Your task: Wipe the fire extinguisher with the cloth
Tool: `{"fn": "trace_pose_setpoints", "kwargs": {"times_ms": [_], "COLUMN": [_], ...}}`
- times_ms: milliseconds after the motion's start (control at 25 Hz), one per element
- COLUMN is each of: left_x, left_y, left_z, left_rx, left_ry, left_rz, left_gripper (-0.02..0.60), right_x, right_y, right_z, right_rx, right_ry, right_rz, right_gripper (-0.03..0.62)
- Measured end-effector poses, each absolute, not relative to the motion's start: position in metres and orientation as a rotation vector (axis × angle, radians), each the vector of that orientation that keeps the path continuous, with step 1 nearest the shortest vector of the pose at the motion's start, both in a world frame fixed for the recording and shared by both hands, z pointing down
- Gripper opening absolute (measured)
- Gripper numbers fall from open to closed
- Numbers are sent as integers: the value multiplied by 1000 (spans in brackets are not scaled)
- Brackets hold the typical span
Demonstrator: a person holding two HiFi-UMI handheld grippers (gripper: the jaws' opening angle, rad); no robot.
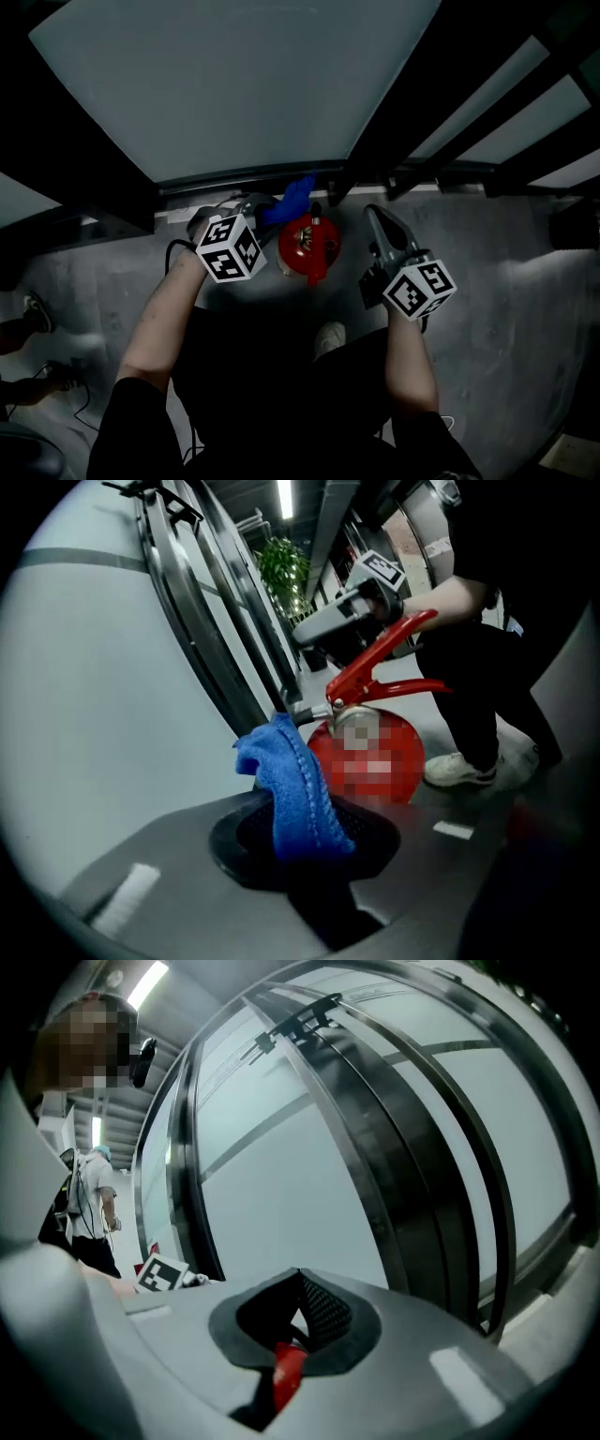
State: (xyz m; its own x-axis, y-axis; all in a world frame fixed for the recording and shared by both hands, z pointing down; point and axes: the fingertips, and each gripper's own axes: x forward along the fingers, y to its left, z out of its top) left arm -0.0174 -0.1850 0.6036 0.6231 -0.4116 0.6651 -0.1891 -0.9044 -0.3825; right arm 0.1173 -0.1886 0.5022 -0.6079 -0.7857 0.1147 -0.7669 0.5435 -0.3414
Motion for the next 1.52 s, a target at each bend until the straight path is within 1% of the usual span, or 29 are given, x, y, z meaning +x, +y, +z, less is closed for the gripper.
{"fn": "trace_pose_setpoints", "kwargs": {"times_ms": [160, 280, 400, 560, 1000, 1520], "left_x": [-12, -15, -14, -13, -19, -12], "left_y": [-190, -189, -176, -163, -142, -99], "left_z": [611, 621, 621, 612, 609, 604], "left_rx": [-2425, -2245, -2174, -2119, -2108, -2171], "left_ry": [363, 282, 250, 266, 418, 402], "left_rz": [-1243, -1299, -1283, -1248, -1243, -1290], "left_gripper": [77, 77, 77, 77, 75, 74], "right_x": [122, 118, 111, 99, 107, 95], "right_y": [-186, -188, -188, -186, -191, -194], "right_z": [491, 487, 503, 504, 515, 517], "right_rx": [-1397, -1432, -1501, -1477, -1517, -1470], "right_ry": [2687, 2716, 2825, 2888, 2877, 2909], "right_rz": [-576, -485, -385, -348, -395, -393], "right_gripper": [3, 3, 3, 3, 3, 3]}}
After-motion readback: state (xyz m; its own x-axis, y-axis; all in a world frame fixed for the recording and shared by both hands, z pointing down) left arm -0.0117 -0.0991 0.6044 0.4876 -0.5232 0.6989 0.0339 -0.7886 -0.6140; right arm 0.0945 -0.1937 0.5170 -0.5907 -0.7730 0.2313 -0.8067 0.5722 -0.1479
